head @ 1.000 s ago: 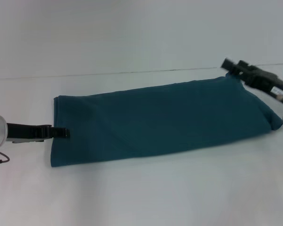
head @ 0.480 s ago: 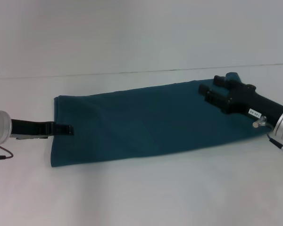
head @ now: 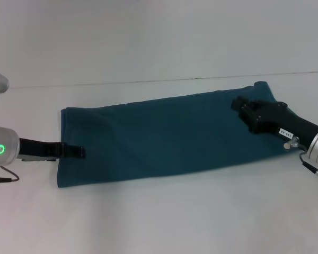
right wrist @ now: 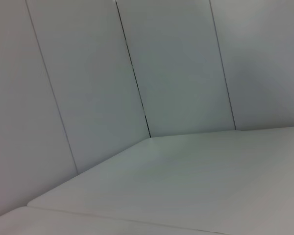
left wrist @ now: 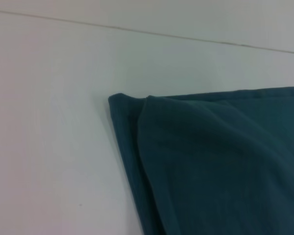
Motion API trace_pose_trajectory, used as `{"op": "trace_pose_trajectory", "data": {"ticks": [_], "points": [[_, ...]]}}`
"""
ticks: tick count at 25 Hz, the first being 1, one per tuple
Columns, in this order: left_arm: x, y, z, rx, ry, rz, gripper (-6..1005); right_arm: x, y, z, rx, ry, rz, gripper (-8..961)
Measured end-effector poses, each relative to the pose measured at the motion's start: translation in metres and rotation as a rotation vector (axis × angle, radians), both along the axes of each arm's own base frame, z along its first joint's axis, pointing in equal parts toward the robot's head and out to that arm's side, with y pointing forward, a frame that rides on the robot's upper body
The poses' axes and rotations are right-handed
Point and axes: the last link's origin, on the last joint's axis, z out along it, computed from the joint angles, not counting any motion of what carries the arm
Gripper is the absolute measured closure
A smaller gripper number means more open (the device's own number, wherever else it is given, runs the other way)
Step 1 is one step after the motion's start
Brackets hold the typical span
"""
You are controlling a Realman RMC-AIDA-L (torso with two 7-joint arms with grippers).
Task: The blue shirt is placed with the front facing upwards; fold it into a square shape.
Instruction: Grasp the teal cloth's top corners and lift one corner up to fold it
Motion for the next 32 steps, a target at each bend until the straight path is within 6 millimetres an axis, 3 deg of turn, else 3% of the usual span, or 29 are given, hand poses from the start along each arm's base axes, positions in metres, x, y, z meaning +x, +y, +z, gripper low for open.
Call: {"op": "trace_pose_trajectory", "data": {"ticks": [5,14,18,23,32], "points": [[-0.001,0.002,-0.004,-0.002,0.002,0.006,123,0.001,-0.002,-0.003,-0.009,0.003,-0.005,906],[-0.002,0.002,-0.006,-0.003,0.001,0.011,124,0.001,-0.002,-0.003,-0.027,0.020,-0.020,921],[-0.004,0.000,-0.010,-0.016,-0.004,0.016,175,0.000,-0.002,-0.005,-0.040,0.013,-0.018,924],[-0.002,0.001,-0.009,-0.012,-0.021,0.009,390,0.000,-0.001,-0.006,-0.048,0.021,-0.030,924],[0.004,0.002,-0.011,-0.016,-0.094,-0.038,570,0.001,-0.002,-0.006,-0.051,0.029,-0.039,924]]}}
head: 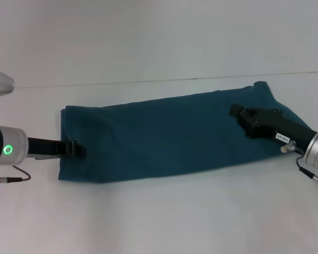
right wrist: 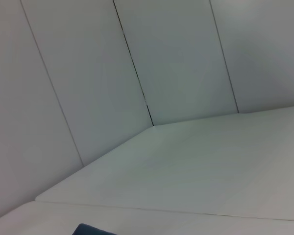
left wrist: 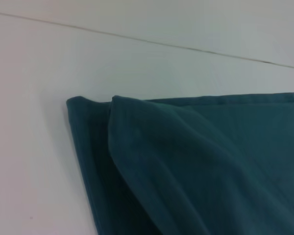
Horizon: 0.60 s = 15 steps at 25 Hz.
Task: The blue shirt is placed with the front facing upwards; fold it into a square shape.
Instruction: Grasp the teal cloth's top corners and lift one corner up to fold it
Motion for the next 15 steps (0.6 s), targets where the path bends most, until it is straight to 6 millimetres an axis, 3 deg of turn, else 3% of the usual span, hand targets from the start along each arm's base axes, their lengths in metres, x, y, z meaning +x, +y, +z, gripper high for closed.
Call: {"op": "trace_pose_trajectory", "data": {"ticks": [2,11,15], "points": [[0.000,0.000,0.000,0.000,-0.005,-0.003,610,0.000,0.000,0.000,-0.001,0.002,-0.002,925],[0.011,-0.001,0.007,0.017,-0.120,-0.061,960,0.001,-0.001,0.001,-0.004,0.012,-0.011,925],[0.020,0.001,0.008,0.021,-0.144,-0.086,959,0.001,-0.001,0.001,-0.004,0.019,-0.013,925]]}}
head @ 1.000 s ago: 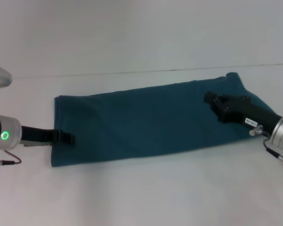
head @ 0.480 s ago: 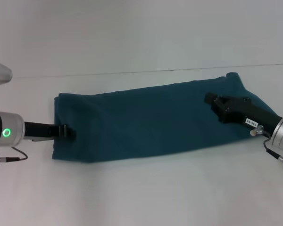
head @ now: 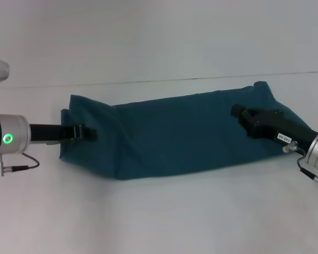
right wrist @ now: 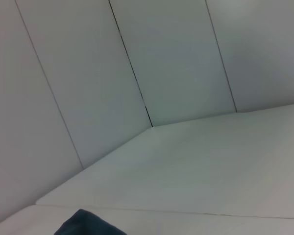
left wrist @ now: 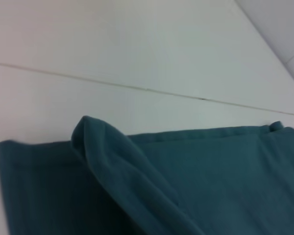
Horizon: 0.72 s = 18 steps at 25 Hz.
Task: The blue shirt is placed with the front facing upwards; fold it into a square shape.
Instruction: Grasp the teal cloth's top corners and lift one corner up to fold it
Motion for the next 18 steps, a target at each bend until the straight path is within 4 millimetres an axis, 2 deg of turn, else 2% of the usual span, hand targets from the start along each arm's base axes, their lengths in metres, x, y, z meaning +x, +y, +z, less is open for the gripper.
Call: {"op": "trace_pose_trajectory", "data": {"ticks": [14,18], "points": [[0.036,0.005,-0.006,-0.009,-0.013,-0.100,960,0.005,-0.005,-0.002,-0.012,0.020,-0.028,925],[0.039,0.003,-0.006,-0.015,-0.009,-0.112,959,0.005,-0.006,-0.004,-0.016,0.022,-0.030,925]]}}
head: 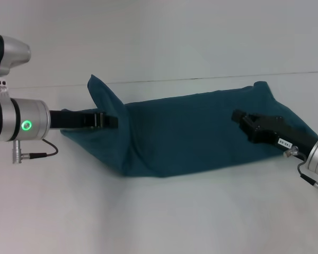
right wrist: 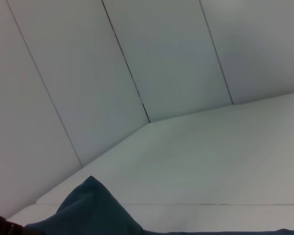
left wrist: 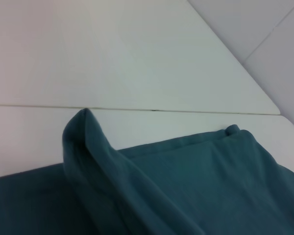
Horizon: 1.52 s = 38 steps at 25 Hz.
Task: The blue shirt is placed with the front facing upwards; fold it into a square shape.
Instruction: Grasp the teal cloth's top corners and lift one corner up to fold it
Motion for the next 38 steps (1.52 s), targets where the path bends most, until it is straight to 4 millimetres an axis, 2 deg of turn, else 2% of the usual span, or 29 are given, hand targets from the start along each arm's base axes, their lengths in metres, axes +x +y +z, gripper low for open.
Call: {"op": "trace_pose_trajectory", "data": {"ticks": [10,19,24,30,34,38], "points": [[-0.014,-0.013,-0.004,-0.019,-0.012,0.045,960,0.001,-0.002,-0.003,-0.009,0.005,-0.008,926],[-0.064,-0.018,0.024,0.081,0.001,0.221,945,0.000,-0.001,-0.003,-0.011,0.003,-0.005,926],[-0.078,-0.022,0.036,0.126,0.010,0.259,936,-0.001,0.000,-0.002,-0.010,0.001,-0.001,924],[-0.078,-0.022,0.038,0.132,0.018,0.253,805,-0.001,0.001,-0.003,-0.014,-0.006,-0.002,925],[-0.084,-0.023,0.039,0.140,0.060,0.281,718,0.000,0.000,-0.004,-0.015,-0.007,-0.005,925],[-0.089,-0.025,0.041,0.142,0.107,0.307,583,0.002,-0.001,-0.003,-0.014,-0.008,-0.009,925]]}}
